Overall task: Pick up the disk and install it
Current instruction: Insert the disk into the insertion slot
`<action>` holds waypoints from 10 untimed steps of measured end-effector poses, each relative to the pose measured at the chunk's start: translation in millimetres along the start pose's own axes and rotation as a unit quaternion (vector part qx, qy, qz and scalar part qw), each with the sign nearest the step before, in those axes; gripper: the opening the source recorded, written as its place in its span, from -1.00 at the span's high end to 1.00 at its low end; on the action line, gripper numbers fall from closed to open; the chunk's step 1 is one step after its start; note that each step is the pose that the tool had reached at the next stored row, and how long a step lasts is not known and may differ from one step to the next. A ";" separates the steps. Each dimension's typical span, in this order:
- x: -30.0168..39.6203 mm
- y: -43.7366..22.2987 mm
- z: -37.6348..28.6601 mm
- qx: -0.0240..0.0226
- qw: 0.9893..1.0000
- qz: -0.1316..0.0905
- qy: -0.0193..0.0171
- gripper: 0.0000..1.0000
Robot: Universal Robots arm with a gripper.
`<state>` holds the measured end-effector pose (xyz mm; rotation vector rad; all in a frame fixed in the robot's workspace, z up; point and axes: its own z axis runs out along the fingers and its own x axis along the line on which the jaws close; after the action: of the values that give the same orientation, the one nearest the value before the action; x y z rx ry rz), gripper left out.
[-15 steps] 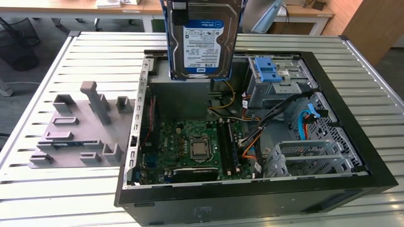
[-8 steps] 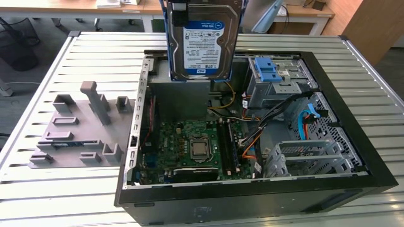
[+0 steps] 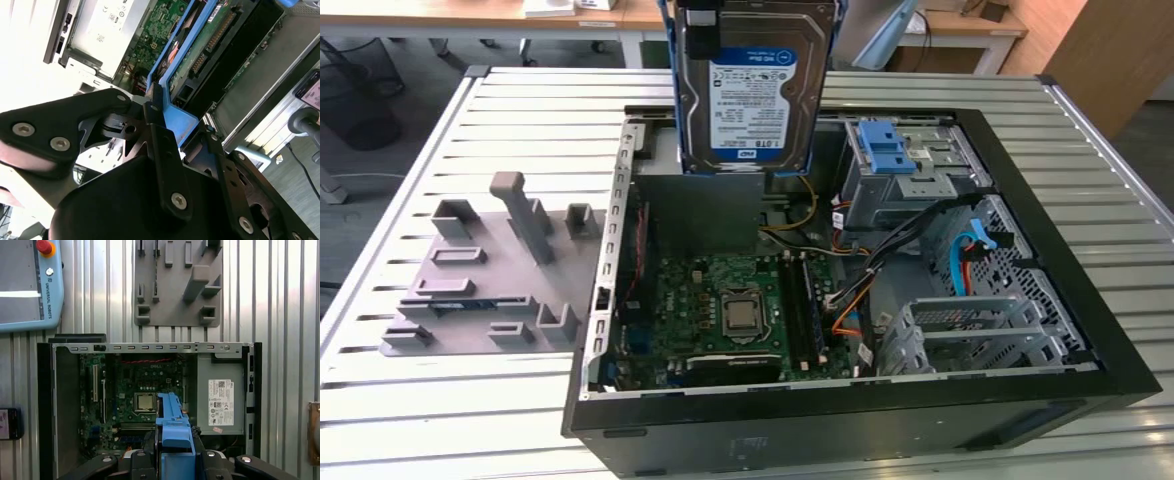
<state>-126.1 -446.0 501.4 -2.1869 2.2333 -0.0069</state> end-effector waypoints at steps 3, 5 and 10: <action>0.4 -5.8 0.1 0.000 1.000 0.000 0.000 0.27; 0.4 -11.5 0.3 0.000 1.000 0.000 0.000 0.27; 0.9 -19.3 0.7 0.000 1.000 0.000 0.000 0.27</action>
<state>-106.8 -447.3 500.9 -2.1869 2.2332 -0.0068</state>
